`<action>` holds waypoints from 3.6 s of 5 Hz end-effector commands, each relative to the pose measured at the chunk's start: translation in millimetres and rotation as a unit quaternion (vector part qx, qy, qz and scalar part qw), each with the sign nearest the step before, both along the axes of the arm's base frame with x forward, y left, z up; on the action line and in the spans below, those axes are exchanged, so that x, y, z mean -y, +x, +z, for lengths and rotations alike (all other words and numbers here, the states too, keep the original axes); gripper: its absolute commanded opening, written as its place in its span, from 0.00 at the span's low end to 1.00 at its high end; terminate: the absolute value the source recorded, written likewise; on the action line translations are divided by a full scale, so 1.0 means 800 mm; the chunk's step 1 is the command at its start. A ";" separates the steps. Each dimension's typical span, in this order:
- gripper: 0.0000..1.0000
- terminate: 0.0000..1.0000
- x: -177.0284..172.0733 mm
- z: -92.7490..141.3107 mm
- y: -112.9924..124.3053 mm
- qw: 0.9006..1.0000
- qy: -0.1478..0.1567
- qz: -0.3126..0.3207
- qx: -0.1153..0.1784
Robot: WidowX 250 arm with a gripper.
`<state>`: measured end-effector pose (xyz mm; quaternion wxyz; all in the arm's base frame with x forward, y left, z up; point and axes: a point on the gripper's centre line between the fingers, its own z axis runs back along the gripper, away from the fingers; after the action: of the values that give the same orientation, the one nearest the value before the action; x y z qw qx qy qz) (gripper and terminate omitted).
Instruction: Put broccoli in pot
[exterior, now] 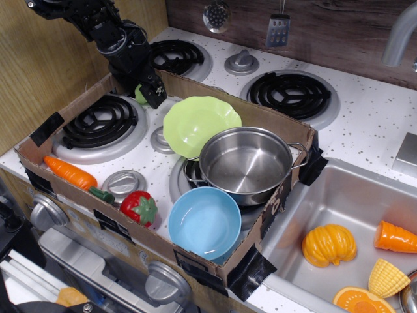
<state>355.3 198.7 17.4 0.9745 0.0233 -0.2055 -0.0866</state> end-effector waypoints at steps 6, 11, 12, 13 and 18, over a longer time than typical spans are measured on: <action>0.00 0.00 0.080 0.146 -0.007 0.990 0.129 0.058 -0.019; 0.00 0.00 0.176 0.132 -0.065 0.989 0.009 0.141 -0.040; 0.00 0.00 0.196 0.133 -0.076 0.987 0.001 0.153 -0.039; 0.00 0.00 0.210 0.121 -0.084 0.988 -0.020 0.150 -0.040; 1.00 0.00 0.214 0.094 -0.065 0.994 -0.057 0.078 -0.046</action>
<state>290.2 31.3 74.7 0.9901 -0.0255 -0.1379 0.0079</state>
